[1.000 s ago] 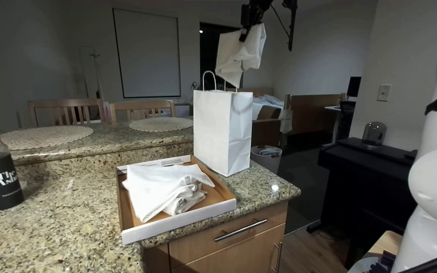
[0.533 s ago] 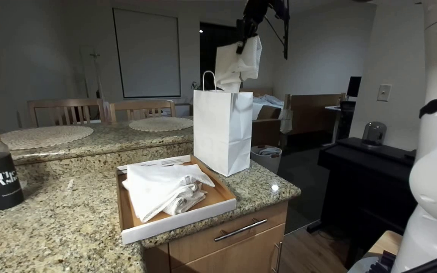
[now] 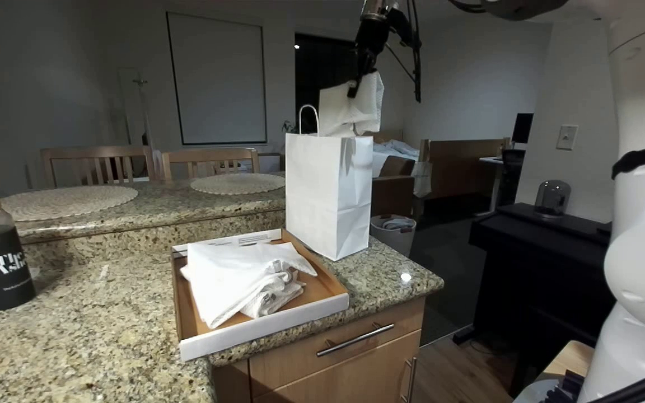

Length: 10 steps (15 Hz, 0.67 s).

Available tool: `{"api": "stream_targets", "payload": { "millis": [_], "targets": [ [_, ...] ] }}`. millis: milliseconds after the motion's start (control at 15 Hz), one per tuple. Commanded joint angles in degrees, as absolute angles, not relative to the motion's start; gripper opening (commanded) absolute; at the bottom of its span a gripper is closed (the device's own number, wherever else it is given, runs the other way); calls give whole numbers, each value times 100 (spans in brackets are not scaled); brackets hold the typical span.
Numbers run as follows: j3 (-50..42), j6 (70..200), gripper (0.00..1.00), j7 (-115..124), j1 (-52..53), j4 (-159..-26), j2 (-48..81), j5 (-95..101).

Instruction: Put one towel in the paper bag.

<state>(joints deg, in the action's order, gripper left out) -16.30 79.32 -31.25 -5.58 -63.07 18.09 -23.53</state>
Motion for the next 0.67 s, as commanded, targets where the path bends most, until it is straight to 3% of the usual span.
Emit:
{"api": "stream_targets", "payload": {
  "millis": [0,467,533,600],
  "targets": [
    [-1653,7904,6,-2974,-452,-6108,2054,-2051],
    [-1677,7631,10,-2678,-251,-5779,2376,-1438],
    [-1670,7428,34,-2633,-235,-5642,2424,-1378],
    [-1676,7196,34,-2556,-213,-5485,2485,-1303]
  ]
}}
